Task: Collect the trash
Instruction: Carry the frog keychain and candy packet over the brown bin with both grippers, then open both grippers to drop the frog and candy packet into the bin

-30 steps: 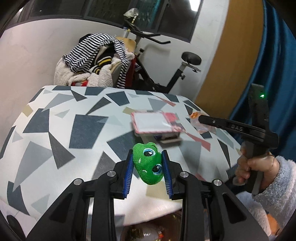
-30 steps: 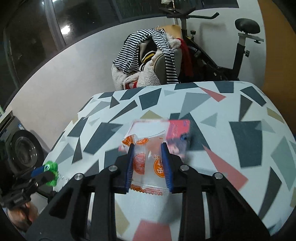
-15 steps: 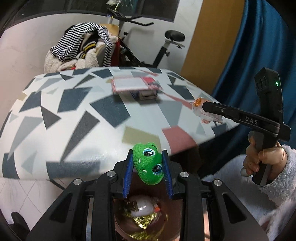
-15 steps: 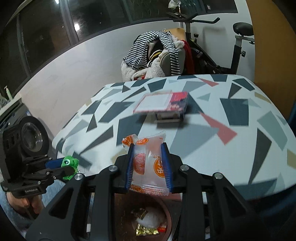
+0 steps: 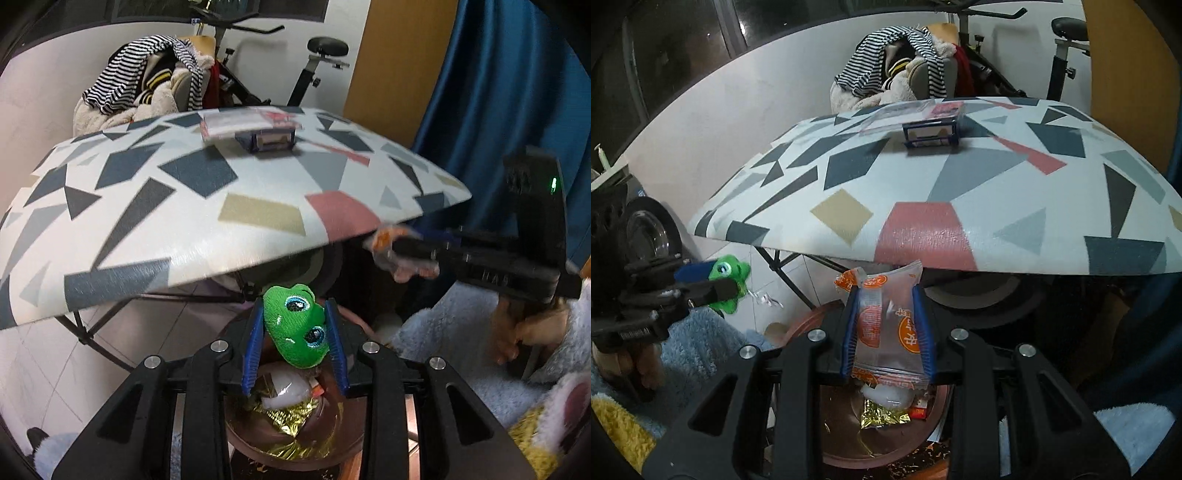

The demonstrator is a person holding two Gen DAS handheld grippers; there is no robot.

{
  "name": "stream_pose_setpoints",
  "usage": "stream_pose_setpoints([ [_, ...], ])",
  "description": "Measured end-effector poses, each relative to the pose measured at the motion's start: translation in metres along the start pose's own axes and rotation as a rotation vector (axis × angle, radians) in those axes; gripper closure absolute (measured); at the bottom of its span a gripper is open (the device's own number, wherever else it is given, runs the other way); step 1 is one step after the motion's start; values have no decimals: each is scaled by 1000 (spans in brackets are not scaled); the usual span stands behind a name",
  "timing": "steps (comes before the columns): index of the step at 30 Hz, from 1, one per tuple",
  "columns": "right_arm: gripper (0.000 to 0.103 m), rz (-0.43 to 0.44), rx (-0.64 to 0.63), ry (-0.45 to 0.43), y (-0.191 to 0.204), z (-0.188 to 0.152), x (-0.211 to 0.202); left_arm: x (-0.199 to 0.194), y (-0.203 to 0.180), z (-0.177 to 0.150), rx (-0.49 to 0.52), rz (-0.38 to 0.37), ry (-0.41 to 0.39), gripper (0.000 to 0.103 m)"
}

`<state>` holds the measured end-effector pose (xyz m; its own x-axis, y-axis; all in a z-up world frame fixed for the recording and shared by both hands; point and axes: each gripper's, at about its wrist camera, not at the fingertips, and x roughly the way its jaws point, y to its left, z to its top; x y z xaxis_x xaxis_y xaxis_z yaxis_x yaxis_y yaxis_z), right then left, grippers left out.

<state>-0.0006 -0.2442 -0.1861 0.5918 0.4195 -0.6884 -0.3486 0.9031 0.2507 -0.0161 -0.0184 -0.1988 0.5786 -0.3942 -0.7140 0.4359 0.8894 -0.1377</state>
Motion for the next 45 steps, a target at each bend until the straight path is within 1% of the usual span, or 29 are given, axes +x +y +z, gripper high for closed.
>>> stream_pose_setpoints([
  [3,72,-12,-3,3,-2,-5,6,4,-5,0,39,0,12,71],
  [5,72,-16,0,25,-3,-7,14,10,-7,-2,52,-4,33,71],
  [7,72,-14,6,35,-4,-6,18,15,-7,-3,54,-3,56,71],
  [13,72,-12,1,62,-4,-6,27,20,-3,-5,37,-7,70,70],
  [14,72,-11,-7,65,-3,-7,28,20,-2,-4,32,-2,71,67],
  [16,72,-11,-12,70,-2,-8,30,20,-1,-4,23,6,67,58],
  [18,72,-11,-18,74,-1,-9,31,16,1,-4,10,25,44,37],
  [21,72,-12,-26,78,1,-10,32,8,8,-2,-28,62,4,23],
  [22,72,-13,-28,79,1,-10,33,6,12,-2,-47,73,-8,21],
  [24,72,-13,-34,85,2,-10,34,3,17,-1,-70,87,-22,12],
  [25,72,-9,-36,90,2,-11,36,1,18,0,-77,90,-27,10],
  [26,72,3,-40,102,4,-11,38,0,19,0,-82,96,-31,6],
  [28,72,10,-50,118,6,-13,41,-2,21,1,-89,116,-39,6],
  [35,71,11,-110,183,19,-20,57,-6,31,0,-132,145,-50,6],
  [38,71,10,-118,194,21,-22,60,-7,35,0,-148,156,-60,6],
  [45,68,5,-124,194,23,-23,61,-6,37,0,-160,174,-52,6],
])
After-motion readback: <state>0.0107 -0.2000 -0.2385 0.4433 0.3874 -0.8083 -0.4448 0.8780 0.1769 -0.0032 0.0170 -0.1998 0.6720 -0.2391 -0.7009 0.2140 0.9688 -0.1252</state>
